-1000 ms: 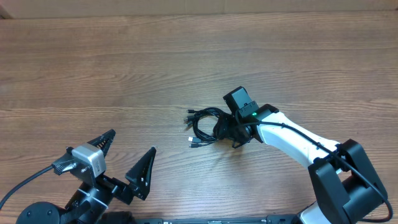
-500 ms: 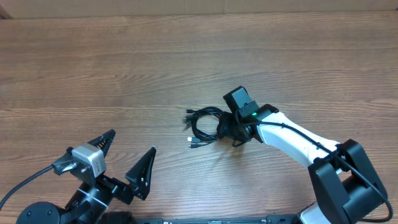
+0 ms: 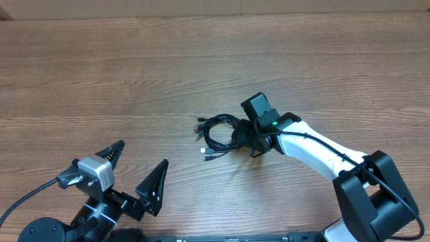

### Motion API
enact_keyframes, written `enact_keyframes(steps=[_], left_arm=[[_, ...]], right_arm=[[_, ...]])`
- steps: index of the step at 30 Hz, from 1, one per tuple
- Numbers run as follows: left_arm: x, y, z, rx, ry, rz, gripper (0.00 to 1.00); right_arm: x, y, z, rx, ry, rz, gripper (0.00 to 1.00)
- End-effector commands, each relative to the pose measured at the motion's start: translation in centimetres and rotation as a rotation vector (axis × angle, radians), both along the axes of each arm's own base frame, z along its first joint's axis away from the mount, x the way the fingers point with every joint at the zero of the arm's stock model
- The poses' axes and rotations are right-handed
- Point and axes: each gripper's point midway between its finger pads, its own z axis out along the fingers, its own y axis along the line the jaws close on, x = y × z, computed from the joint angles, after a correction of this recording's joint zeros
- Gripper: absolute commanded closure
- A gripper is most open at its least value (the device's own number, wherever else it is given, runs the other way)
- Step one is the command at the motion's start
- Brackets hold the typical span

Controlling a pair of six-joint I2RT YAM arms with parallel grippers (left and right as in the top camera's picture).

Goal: Untangle cables
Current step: 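Lower the right gripper onto the cable coil and close on it, then lift the cable bundle with the right gripper toward the left gripper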

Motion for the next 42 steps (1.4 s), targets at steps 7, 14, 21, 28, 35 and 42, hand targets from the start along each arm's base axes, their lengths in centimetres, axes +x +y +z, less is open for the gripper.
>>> enact_keyframes(steps=[7,14,21,28,35,42], left_arm=[[0.1,0.2,0.2,-0.019,0.007,0.012,0.00],[0.1,0.2,0.2,-0.019,0.007,0.013,0.00],[0.2,0.2,0.2,-0.018,0.006,0.015,0.00],[0.5,0.9,0.2,-0.012,0.005,0.059,0.00],[0.6,1.0,0.2,0.048,-0.026,0.062,0.00],[0.6,1.0,0.4,0.189,-0.106,0.043,0.00]], right_arm=[[0.9,0.0,-1.2,-0.008,-0.003,-0.091,0.43],[0.9,-0.1,-2.8,-0.022,0.028,-0.108,0.96],[3.9,1.8,1.9,0.053,-0.100,-0.015,0.96],[4.8,2.5,7.8,0.035,-0.191,0.120,0.96],[2.2,2.5,9.8,0.042,-0.149,0.239,0.96],[-1.9,4.0,11.8,0.042,-0.178,0.502,0.96]])
